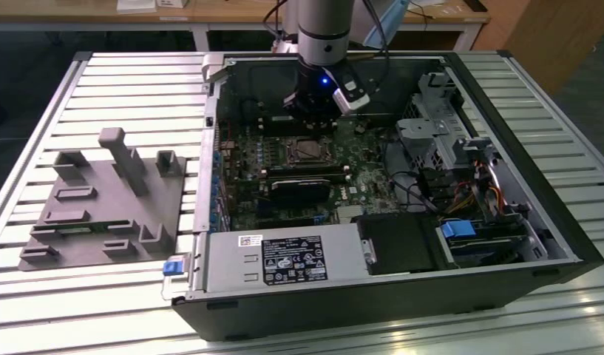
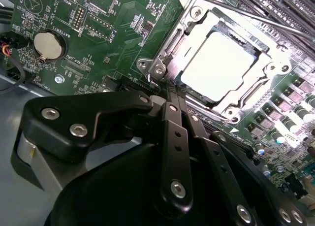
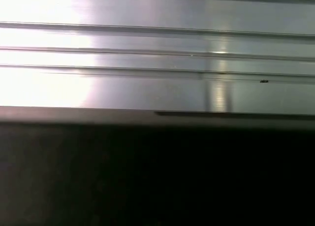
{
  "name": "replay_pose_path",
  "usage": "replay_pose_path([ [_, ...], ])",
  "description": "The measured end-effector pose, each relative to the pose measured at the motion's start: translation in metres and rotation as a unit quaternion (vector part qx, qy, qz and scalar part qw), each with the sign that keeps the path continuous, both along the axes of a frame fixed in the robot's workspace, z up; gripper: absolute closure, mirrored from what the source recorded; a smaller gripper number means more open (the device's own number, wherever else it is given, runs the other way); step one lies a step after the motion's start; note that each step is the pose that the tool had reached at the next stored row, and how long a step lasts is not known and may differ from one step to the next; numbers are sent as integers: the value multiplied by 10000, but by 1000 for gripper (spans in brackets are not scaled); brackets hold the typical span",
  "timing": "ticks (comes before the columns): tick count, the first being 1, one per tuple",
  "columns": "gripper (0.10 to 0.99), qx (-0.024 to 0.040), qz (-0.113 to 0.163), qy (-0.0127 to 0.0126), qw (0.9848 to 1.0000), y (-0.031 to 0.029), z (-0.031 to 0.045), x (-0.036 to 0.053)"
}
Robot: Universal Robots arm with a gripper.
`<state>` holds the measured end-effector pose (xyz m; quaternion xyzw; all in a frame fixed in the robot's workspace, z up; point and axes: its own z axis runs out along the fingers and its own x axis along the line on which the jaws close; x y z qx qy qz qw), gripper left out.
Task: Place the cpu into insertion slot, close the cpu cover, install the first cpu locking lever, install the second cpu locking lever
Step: 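Install the first cpu locking lever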
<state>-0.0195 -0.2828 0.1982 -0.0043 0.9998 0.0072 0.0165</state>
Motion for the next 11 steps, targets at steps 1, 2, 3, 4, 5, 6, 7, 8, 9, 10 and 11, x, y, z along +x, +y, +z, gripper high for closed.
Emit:
replay_pose_path([
  [1,965,-1,0,0,10000,1,-6,0],
  [2,965,-2,-1,1,10000,1,-13,1],
  [3,965,-2,-1,1,10000,2,-22,2],
  [4,965,-2,-1,2,10000,2,-29,3],
  [5,965,-2,-1,1,10000,2,-34,4],
  [6,965,0,-1,0,10000,3,-35,4],
  [7,965,5,-1,0,10000,4,-36,5],
  [8,965,9,-1,0,10000,4,-35,4],
  [9,965,14,-1,0,10000,5,-35,4],
  [10,965,17,0,1,10000,3,-32,2],
  [11,965,21,-1,1,10000,4,-30,3],
])
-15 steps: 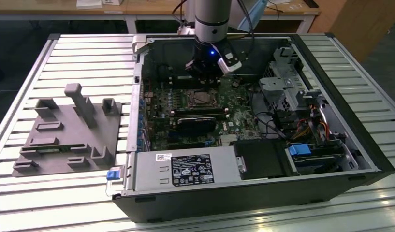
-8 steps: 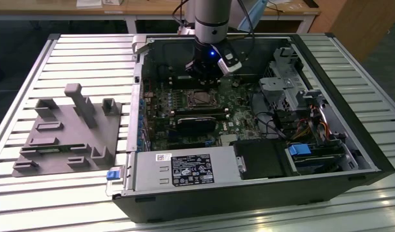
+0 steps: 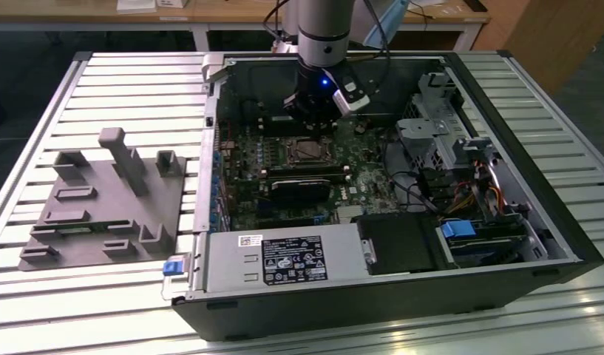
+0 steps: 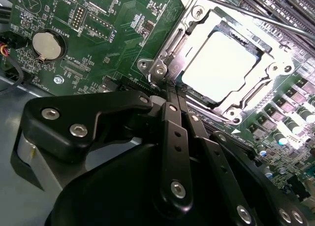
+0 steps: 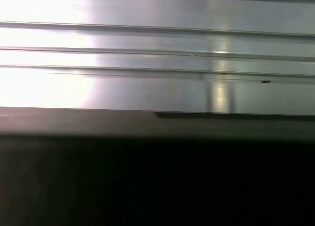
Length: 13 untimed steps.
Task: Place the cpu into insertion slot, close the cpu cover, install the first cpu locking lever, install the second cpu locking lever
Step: 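Install the first cpu locking lever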
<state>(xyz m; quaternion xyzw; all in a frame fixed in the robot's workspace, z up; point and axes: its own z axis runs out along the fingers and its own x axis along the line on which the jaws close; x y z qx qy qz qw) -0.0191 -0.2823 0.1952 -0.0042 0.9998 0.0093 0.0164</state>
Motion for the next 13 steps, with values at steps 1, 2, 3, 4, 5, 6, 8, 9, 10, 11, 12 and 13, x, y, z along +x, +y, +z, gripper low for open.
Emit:
replay_pose_path([
  [1,965,7,0,-2,10000,3,1,1],
  [2,965,14,0,-3,10000,3,4,2],
  [3,965,20,0,-4,10000,4,9,2],
  [4,965,25,0,-6,10000,5,14,3],
  [5,965,30,0,-6,10000,6,20,3],
  [6,965,33,0,-6,10000,6,29,4],
  [8,965,30,0,-3,10000,4,58,2],
  [9,965,30,0,-4,10000,5,75,2],
  [10,965,29,0,-3,10000,4,95,2],
  [11,965,29,0,-3,10000,4,115,2],
  [12,965,29,0,-3,10000,4,135,2],
  [13,965,28,0,-2,10000,4,150,2],
])
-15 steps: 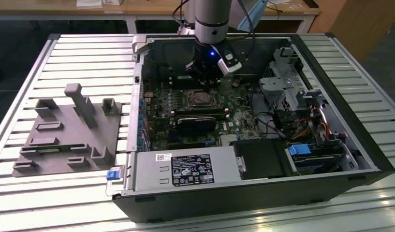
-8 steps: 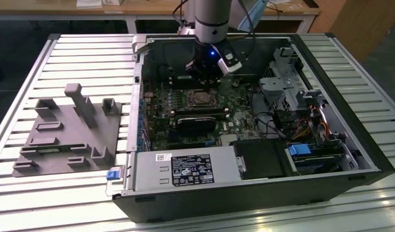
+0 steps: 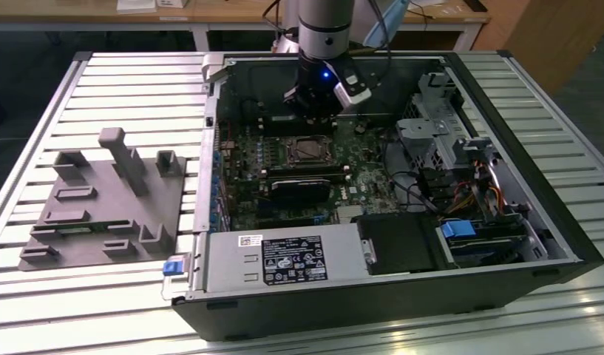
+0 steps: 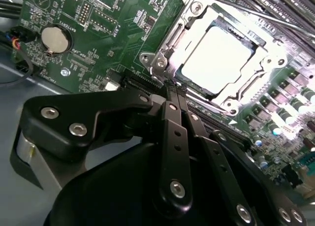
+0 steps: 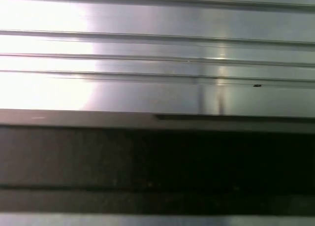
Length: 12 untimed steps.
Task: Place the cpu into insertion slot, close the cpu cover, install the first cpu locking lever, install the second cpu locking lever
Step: 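Install the first cpu locking lever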
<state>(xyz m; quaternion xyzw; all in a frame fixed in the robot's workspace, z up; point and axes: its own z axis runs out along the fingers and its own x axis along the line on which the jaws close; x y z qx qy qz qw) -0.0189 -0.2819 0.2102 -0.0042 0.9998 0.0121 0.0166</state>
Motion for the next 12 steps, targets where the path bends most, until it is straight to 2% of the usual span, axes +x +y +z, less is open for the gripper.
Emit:
replay_pose_path([
  [12,965,1,0,0,10000,-44,5,0],
])
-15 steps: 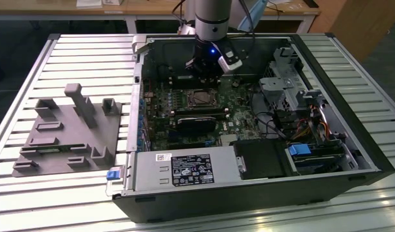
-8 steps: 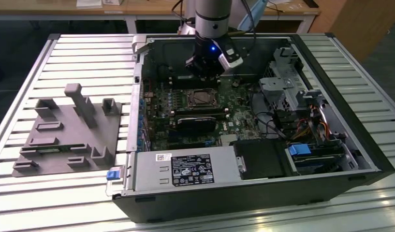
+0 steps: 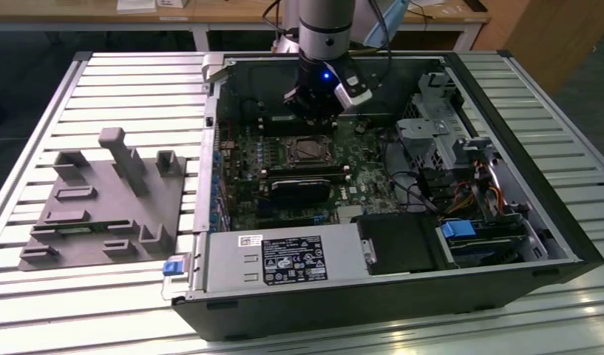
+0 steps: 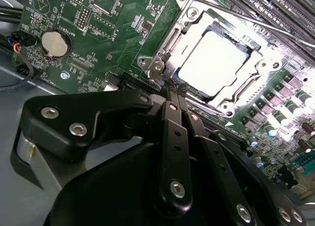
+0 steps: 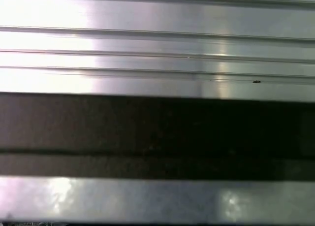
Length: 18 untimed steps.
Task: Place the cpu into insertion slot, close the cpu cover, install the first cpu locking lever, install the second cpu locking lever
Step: 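Install the first cpu locking lever, then install the second cpu locking lever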
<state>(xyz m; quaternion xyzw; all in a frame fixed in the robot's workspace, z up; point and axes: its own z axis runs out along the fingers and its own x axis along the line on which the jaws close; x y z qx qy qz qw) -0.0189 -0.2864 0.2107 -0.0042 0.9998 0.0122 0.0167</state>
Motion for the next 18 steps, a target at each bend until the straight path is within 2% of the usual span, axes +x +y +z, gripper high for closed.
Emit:
replay_pose_path([
  [11,965,0,0,0,10000,-33,0,0],
  [18,965,-1,0,0,10000,-75,0,0],
])
